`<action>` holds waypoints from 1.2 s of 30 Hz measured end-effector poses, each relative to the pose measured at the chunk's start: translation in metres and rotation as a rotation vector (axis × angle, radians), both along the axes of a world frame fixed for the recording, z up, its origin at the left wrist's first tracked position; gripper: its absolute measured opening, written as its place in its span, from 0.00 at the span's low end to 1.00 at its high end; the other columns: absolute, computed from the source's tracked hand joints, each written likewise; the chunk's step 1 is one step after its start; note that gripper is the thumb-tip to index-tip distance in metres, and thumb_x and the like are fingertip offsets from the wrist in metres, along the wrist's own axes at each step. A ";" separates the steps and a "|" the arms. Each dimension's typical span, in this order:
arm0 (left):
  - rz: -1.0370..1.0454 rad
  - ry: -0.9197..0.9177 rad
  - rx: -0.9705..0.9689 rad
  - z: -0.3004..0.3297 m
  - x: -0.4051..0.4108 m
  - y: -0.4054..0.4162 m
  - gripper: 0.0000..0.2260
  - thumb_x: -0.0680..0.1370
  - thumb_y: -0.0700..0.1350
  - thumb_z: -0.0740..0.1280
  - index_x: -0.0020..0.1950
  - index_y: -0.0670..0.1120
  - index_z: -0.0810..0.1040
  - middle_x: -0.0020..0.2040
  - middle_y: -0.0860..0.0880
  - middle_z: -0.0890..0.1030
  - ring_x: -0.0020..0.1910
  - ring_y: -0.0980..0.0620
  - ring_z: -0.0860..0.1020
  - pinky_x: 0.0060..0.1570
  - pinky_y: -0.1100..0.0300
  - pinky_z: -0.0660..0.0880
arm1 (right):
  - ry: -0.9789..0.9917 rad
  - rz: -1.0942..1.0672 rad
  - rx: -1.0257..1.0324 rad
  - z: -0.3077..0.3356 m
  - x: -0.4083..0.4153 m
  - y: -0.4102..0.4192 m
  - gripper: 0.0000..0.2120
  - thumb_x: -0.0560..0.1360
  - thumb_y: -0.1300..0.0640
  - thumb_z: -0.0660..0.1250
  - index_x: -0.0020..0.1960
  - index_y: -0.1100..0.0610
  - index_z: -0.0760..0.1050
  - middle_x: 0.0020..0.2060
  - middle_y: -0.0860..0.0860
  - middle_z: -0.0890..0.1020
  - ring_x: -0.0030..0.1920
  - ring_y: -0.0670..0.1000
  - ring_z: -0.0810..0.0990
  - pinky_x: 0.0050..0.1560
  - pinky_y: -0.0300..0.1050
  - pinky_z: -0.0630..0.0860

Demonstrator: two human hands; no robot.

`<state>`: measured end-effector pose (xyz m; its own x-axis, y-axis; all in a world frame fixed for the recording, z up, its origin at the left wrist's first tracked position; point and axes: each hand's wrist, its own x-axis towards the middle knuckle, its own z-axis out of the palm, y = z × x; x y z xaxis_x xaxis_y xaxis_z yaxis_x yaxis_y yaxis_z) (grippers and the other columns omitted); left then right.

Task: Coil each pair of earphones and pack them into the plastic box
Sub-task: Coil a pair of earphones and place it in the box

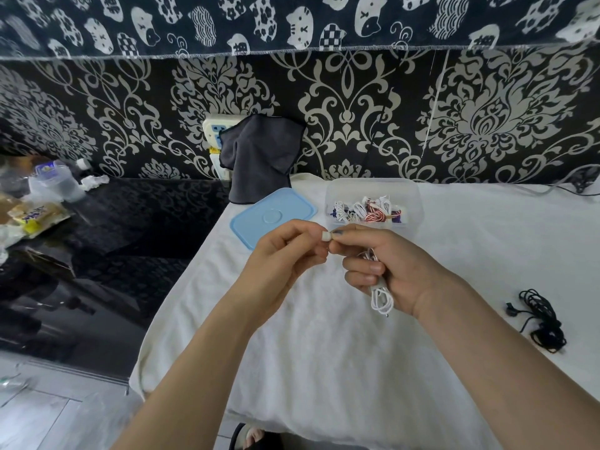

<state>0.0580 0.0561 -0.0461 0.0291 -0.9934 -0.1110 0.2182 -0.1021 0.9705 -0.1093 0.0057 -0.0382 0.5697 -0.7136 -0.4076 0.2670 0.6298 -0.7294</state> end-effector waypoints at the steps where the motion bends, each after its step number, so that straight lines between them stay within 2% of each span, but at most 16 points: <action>1: 0.012 -0.047 -0.014 -0.001 0.001 0.000 0.06 0.82 0.40 0.65 0.50 0.40 0.81 0.45 0.44 0.82 0.44 0.51 0.79 0.55 0.58 0.79 | 0.008 0.002 0.004 -0.001 0.001 0.000 0.06 0.77 0.64 0.66 0.42 0.58 0.77 0.35 0.52 0.82 0.19 0.41 0.58 0.21 0.34 0.56; 4: 0.103 -0.128 0.015 -0.001 0.009 -0.001 0.10 0.84 0.42 0.62 0.51 0.41 0.82 0.43 0.46 0.82 0.41 0.51 0.80 0.49 0.58 0.78 | 0.010 -0.035 0.052 -0.005 0.002 -0.002 0.06 0.77 0.63 0.67 0.41 0.59 0.79 0.37 0.52 0.82 0.19 0.42 0.58 0.21 0.34 0.56; 7: 0.183 -0.169 0.091 -0.004 0.023 -0.003 0.13 0.85 0.43 0.59 0.52 0.41 0.82 0.44 0.45 0.84 0.40 0.49 0.80 0.47 0.55 0.77 | -0.059 -0.072 0.128 -0.005 0.001 -0.003 0.01 0.77 0.63 0.67 0.47 0.59 0.77 0.38 0.52 0.82 0.18 0.43 0.59 0.20 0.33 0.57; 10: -0.029 -0.127 0.146 -0.010 0.019 0.000 0.12 0.84 0.39 0.58 0.61 0.40 0.79 0.55 0.42 0.85 0.50 0.45 0.84 0.54 0.54 0.80 | -0.172 -0.054 0.220 -0.006 0.003 -0.002 0.02 0.75 0.63 0.67 0.43 0.60 0.75 0.39 0.53 0.82 0.18 0.43 0.60 0.20 0.32 0.57; 12: -0.231 -0.176 0.131 -0.014 0.010 0.004 0.14 0.83 0.37 0.59 0.67 0.41 0.76 0.61 0.43 0.84 0.60 0.44 0.83 0.62 0.52 0.78 | -0.256 -0.017 0.270 -0.007 0.007 0.001 0.03 0.73 0.63 0.68 0.41 0.62 0.76 0.39 0.53 0.81 0.17 0.43 0.60 0.21 0.32 0.56; 13: -0.287 -0.218 0.116 -0.015 0.006 0.004 0.14 0.83 0.36 0.60 0.67 0.41 0.76 0.61 0.43 0.84 0.61 0.44 0.82 0.63 0.51 0.78 | -0.285 0.001 0.281 -0.007 0.008 0.002 0.04 0.73 0.63 0.67 0.41 0.63 0.76 0.39 0.53 0.81 0.17 0.43 0.61 0.21 0.32 0.55; 15: -0.295 -0.294 0.096 -0.016 0.003 0.004 0.12 0.82 0.34 0.62 0.64 0.40 0.78 0.56 0.44 0.85 0.54 0.47 0.83 0.58 0.53 0.79 | -0.312 0.020 0.288 -0.007 0.008 0.002 0.04 0.74 0.63 0.67 0.41 0.62 0.75 0.39 0.53 0.81 0.17 0.43 0.61 0.23 0.32 0.54; 17: -0.244 -0.331 0.095 -0.017 0.005 0.004 0.09 0.82 0.34 0.63 0.60 0.38 0.79 0.45 0.48 0.85 0.43 0.51 0.80 0.50 0.57 0.77 | -0.300 0.019 0.276 -0.006 0.006 0.001 0.03 0.74 0.63 0.67 0.42 0.62 0.75 0.40 0.52 0.81 0.17 0.43 0.61 0.22 0.32 0.54; 18: -0.226 -0.344 0.092 -0.016 0.007 0.004 0.08 0.81 0.35 0.64 0.59 0.38 0.80 0.42 0.50 0.84 0.41 0.52 0.79 0.48 0.58 0.76 | -0.292 0.009 0.269 -0.006 0.004 -0.001 0.03 0.74 0.62 0.68 0.42 0.61 0.75 0.40 0.52 0.81 0.17 0.43 0.61 0.22 0.32 0.55; 19: -0.219 -0.352 0.086 -0.015 0.008 0.004 0.08 0.81 0.36 0.65 0.58 0.40 0.80 0.42 0.50 0.83 0.42 0.53 0.79 0.48 0.59 0.76 | -0.289 -0.004 0.266 -0.006 0.003 -0.002 0.03 0.74 0.62 0.68 0.43 0.61 0.75 0.41 0.52 0.81 0.17 0.43 0.61 0.21 0.32 0.55; 22: -0.295 -0.388 0.070 -0.013 0.005 0.005 0.11 0.81 0.37 0.65 0.62 0.45 0.81 0.52 0.47 0.84 0.49 0.55 0.79 0.52 0.59 0.76 | -0.327 -0.013 0.268 -0.005 0.001 -0.003 0.02 0.73 0.63 0.69 0.43 0.60 0.76 0.41 0.52 0.80 0.17 0.43 0.61 0.22 0.31 0.55; 26: -0.356 -0.455 0.081 -0.014 -0.005 0.005 0.10 0.81 0.36 0.65 0.60 0.43 0.82 0.49 0.51 0.83 0.47 0.56 0.78 0.51 0.60 0.76 | -0.377 0.016 0.239 -0.003 0.003 -0.001 0.09 0.67 0.64 0.73 0.45 0.60 0.76 0.40 0.52 0.79 0.17 0.43 0.61 0.19 0.32 0.58; 29: -0.328 -0.393 0.091 -0.014 -0.004 0.004 0.07 0.83 0.37 0.64 0.55 0.40 0.81 0.49 0.49 0.83 0.51 0.54 0.80 0.56 0.56 0.77 | -0.358 -0.007 0.240 -0.003 0.000 -0.003 0.03 0.72 0.64 0.70 0.45 0.59 0.78 0.40 0.52 0.79 0.17 0.43 0.61 0.20 0.31 0.57; 32: -0.347 -0.285 0.123 -0.015 -0.002 0.004 0.08 0.84 0.39 0.63 0.59 0.35 0.76 0.55 0.42 0.83 0.56 0.48 0.83 0.63 0.52 0.77 | -0.364 -0.019 0.246 -0.004 -0.004 -0.006 0.03 0.75 0.63 0.67 0.45 0.58 0.79 0.40 0.52 0.79 0.17 0.43 0.61 0.20 0.31 0.57; 34: -0.360 -0.240 0.135 -0.015 -0.003 0.005 0.07 0.84 0.39 0.63 0.57 0.35 0.75 0.51 0.42 0.83 0.50 0.47 0.83 0.60 0.52 0.79 | -0.334 -0.033 0.218 -0.002 -0.004 -0.005 0.04 0.75 0.63 0.67 0.46 0.58 0.80 0.40 0.52 0.80 0.17 0.42 0.60 0.20 0.31 0.57; 36: -0.311 -0.223 0.149 -0.013 -0.002 0.003 0.05 0.84 0.39 0.63 0.52 0.40 0.77 0.45 0.46 0.82 0.43 0.49 0.80 0.51 0.56 0.80 | -0.213 -0.063 0.133 -0.001 -0.003 -0.004 0.06 0.77 0.64 0.65 0.49 0.57 0.80 0.40 0.53 0.80 0.18 0.42 0.60 0.20 0.32 0.58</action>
